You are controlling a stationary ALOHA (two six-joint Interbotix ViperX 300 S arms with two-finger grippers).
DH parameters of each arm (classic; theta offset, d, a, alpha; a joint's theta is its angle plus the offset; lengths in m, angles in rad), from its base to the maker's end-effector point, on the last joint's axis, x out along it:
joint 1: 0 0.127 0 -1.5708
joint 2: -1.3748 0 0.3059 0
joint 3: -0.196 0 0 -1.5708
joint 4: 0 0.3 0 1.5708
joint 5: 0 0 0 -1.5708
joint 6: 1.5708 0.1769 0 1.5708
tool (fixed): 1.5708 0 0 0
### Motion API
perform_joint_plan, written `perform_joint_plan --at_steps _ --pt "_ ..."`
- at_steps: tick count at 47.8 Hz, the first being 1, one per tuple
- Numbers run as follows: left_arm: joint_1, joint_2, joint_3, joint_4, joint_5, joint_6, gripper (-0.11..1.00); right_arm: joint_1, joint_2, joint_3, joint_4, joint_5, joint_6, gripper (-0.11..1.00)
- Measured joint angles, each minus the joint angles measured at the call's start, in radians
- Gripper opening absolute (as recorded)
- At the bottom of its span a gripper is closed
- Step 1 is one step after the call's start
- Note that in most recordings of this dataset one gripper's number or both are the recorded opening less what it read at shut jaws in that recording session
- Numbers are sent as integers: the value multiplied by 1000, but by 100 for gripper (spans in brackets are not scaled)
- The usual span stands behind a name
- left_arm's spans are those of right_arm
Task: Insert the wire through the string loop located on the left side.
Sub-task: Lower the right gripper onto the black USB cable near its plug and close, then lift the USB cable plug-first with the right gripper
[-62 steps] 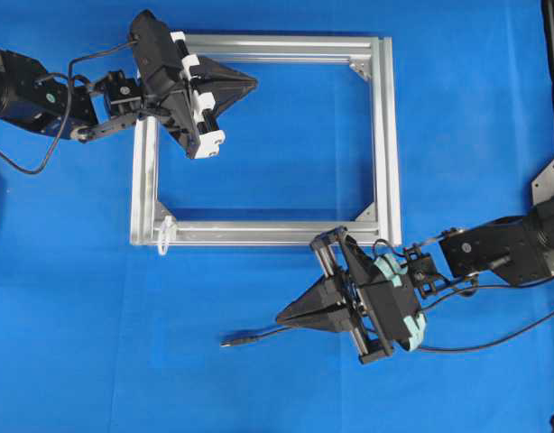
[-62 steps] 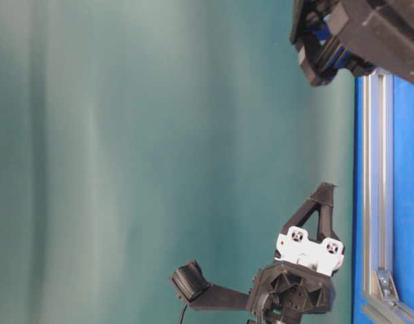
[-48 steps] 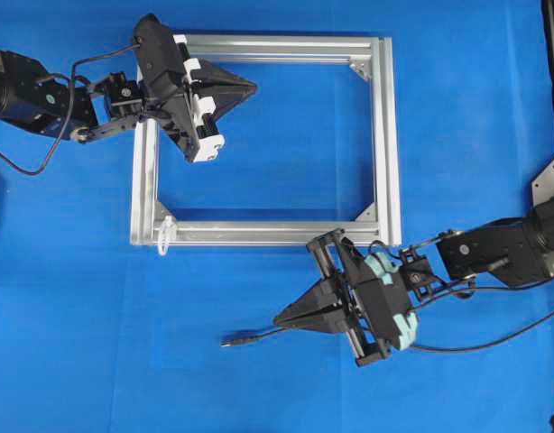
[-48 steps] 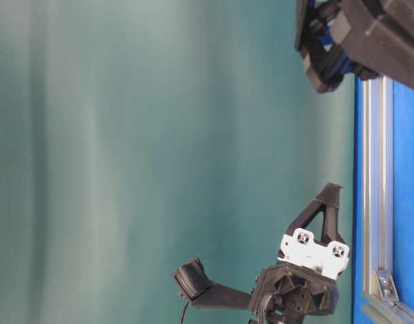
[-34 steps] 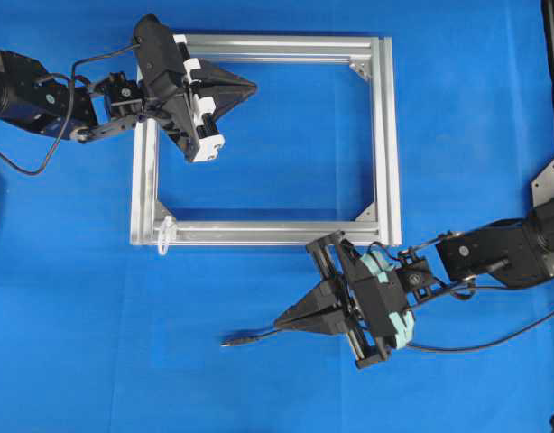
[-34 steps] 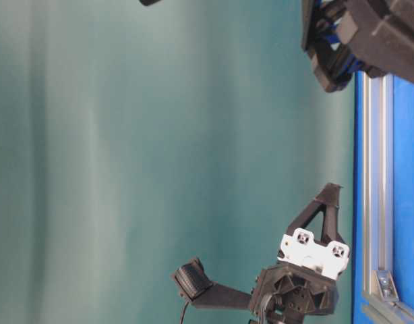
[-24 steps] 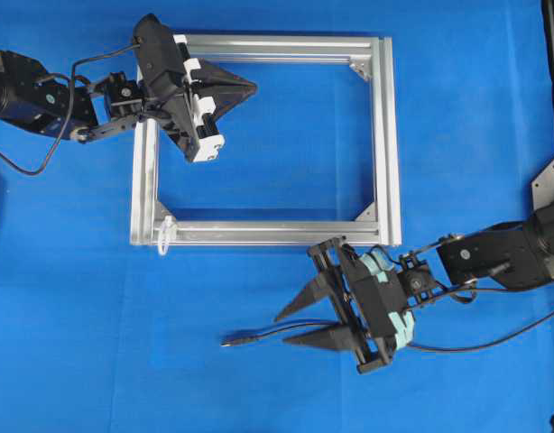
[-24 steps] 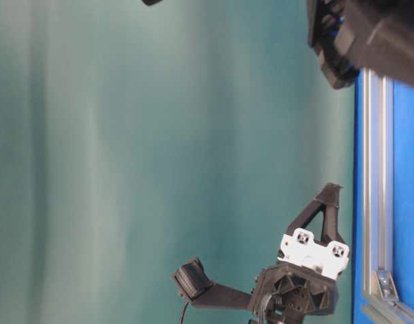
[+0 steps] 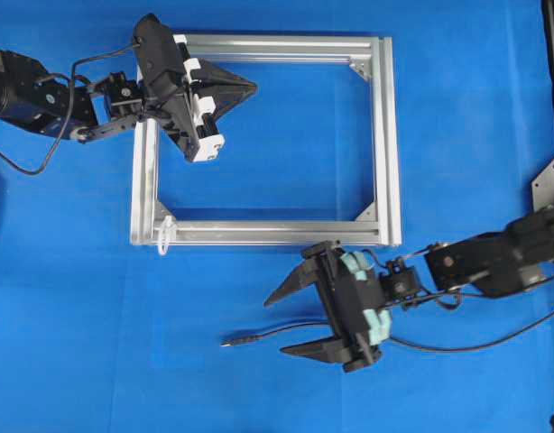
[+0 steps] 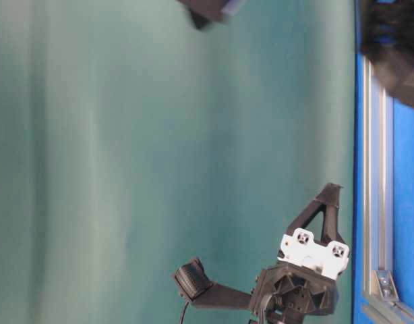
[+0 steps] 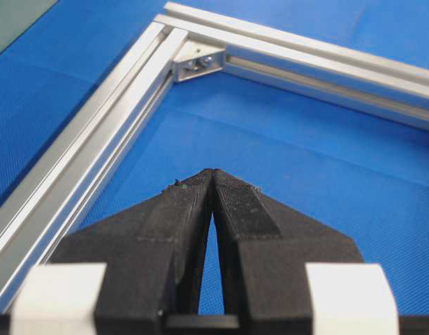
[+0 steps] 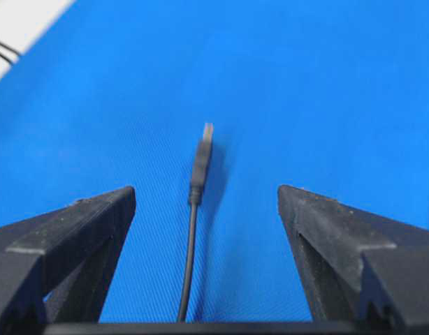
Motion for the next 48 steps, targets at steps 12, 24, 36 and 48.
perform_joint_plan --at_steps 12,24,36,48 --pt "0 0 2 0 0 -3 3 20 104 -49 51 -9 2 88" --pt "0 0 2 -2 2 -3 3 21 135 -64 75 -14 3 80" --pt "-2 0 5 0 0 -5 3 21 135 -61 77 -29 3 11" --pt "-2 0 5 0 2 -5 3 21 135 -58 75 -34 2 0"
